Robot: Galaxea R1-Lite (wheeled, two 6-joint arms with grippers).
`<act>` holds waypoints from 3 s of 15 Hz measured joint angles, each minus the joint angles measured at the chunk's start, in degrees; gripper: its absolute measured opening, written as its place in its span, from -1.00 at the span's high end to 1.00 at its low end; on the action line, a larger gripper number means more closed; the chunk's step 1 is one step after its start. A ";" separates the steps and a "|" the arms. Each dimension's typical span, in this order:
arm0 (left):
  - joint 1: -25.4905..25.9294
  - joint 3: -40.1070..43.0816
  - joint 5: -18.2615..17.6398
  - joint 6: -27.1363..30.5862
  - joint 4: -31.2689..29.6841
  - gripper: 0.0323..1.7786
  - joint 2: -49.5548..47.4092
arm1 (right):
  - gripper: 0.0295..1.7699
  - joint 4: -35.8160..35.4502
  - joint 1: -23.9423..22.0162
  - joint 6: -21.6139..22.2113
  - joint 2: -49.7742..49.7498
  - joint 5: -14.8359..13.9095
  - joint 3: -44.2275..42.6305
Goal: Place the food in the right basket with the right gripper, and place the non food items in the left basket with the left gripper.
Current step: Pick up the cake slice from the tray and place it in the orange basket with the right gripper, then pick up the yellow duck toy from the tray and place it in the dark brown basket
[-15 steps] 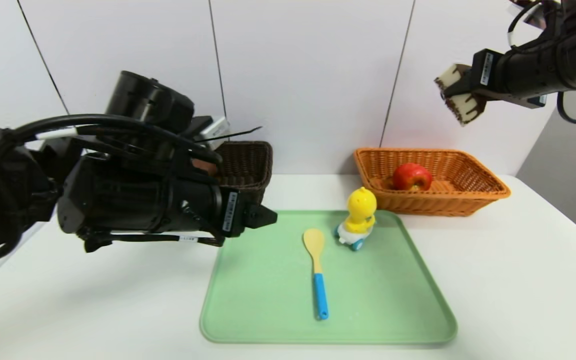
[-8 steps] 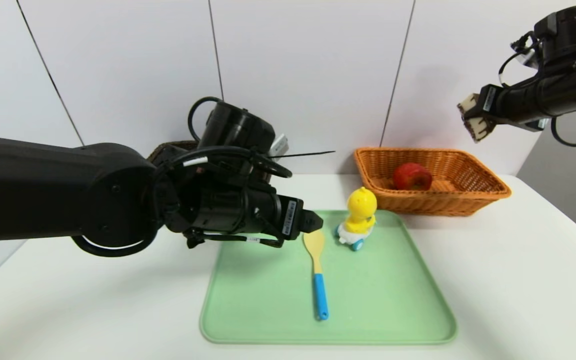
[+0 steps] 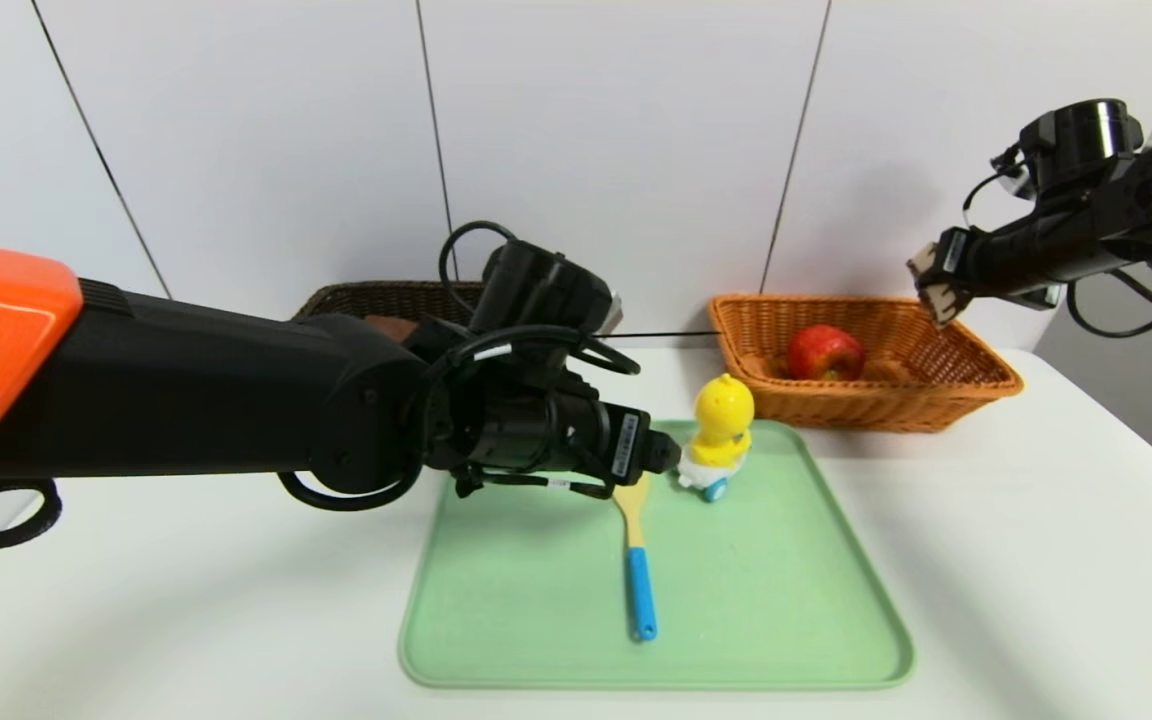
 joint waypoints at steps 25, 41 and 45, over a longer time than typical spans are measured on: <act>-1.51 0.24 -2.17 3.94 -15.13 -0.90 6.41 | -0.77 -2.56 1.27 0.02 2.47 -0.06 -0.02; -3.90 7.94 0.22 5.18 -30.28 -0.90 10.33 | -0.91 -2.67 1.84 -10.53 -5.30 1.87 2.22; -3.83 7.86 0.35 6.11 -30.34 -0.90 10.63 | -0.91 -2.72 3.01 -18.83 -12.24 4.32 10.20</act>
